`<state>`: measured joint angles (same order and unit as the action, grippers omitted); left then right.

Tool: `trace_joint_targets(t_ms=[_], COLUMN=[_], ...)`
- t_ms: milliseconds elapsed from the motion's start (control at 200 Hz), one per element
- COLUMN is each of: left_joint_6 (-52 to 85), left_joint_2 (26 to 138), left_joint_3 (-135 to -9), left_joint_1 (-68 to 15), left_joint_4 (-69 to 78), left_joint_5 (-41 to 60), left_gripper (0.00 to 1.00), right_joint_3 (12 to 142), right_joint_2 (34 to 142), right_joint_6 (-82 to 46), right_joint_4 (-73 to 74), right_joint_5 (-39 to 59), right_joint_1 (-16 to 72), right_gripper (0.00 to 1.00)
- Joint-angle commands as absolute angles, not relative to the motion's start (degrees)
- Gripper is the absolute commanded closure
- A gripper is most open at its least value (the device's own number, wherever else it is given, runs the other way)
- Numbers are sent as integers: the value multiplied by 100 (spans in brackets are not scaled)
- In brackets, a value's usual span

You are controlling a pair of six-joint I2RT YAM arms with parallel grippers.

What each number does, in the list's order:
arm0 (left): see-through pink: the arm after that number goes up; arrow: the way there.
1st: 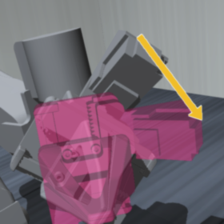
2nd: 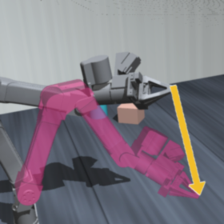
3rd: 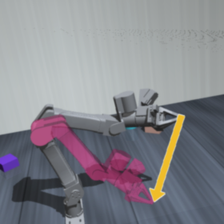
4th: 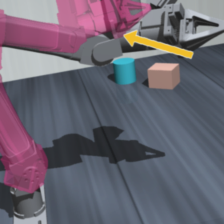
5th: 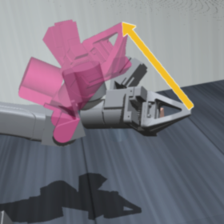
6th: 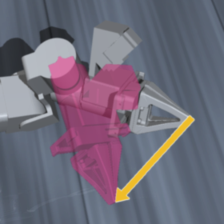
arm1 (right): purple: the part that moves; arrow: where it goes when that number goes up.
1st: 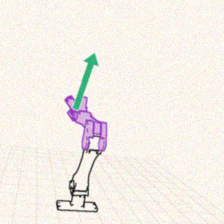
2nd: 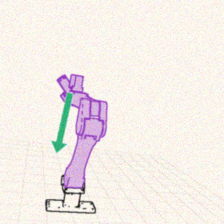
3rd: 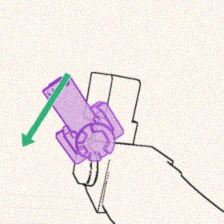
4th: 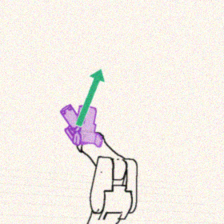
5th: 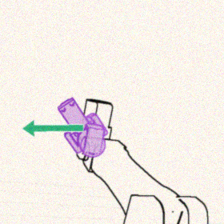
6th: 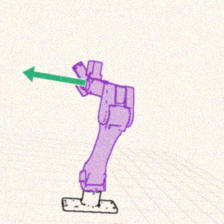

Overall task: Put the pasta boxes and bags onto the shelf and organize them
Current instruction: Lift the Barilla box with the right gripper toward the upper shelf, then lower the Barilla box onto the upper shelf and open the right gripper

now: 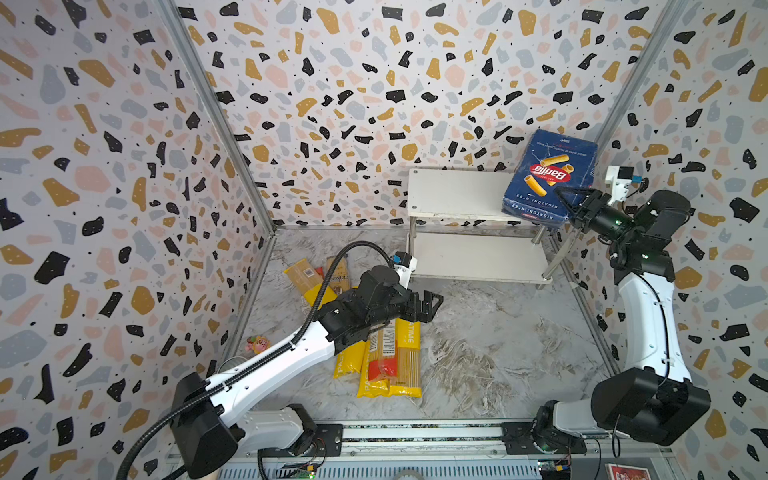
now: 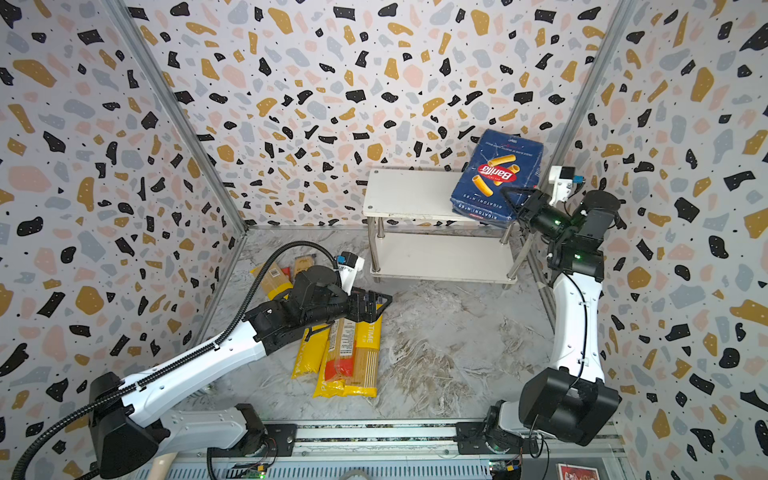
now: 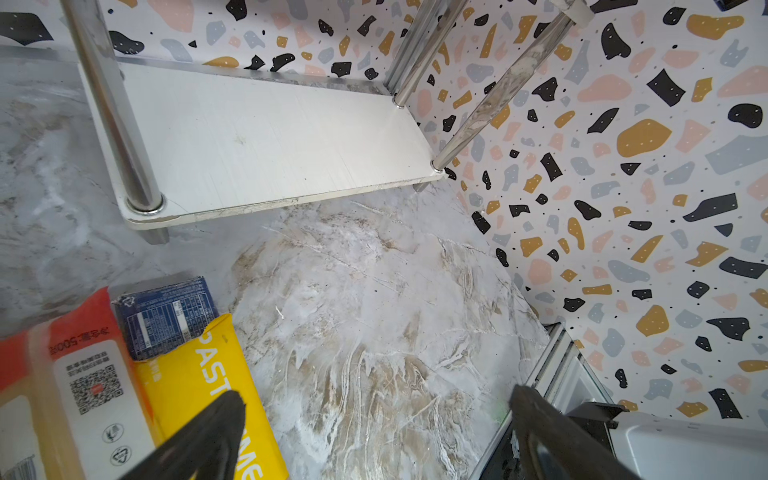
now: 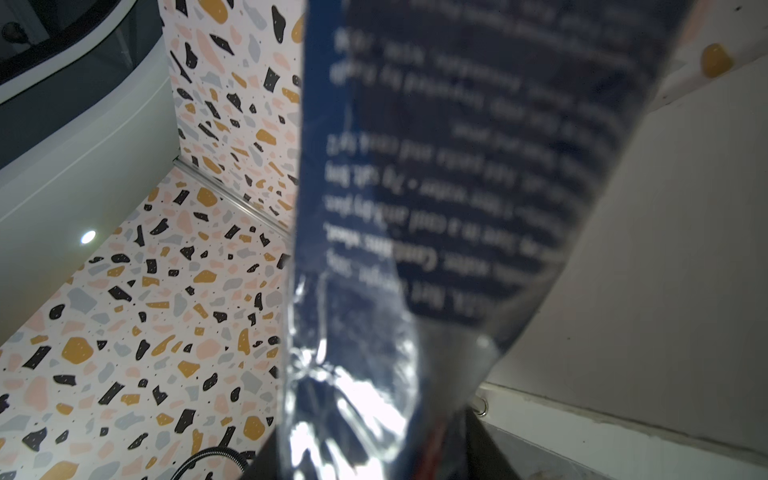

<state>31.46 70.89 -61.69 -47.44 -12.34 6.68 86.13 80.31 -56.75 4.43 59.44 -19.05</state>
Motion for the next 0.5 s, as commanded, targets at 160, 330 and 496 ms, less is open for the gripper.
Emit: trace_joint_targets(t_ms=[160,330,496], left_joint_6=[3103,3094,3094], left_joint_2=[7069,7031,7064], left_joint_3=[-6192,-6072,-6023], left_joint_1=[-4780,-4780,-4772], left_joint_4=[-800,-711,-629], left_joint_5=[708,729,759], left_gripper=[0,1,0], right_joint_3=[8882,9171,9387], right_joint_2=[8033,8198,8434], right_joint_6=[-5606,-5462,-5269], right_joint_4=[1314,990,565], right_joint_5=[5357,5293,5254], right_joint_1=[-1869,-1951,-1972], right_gripper=[65,64,63])
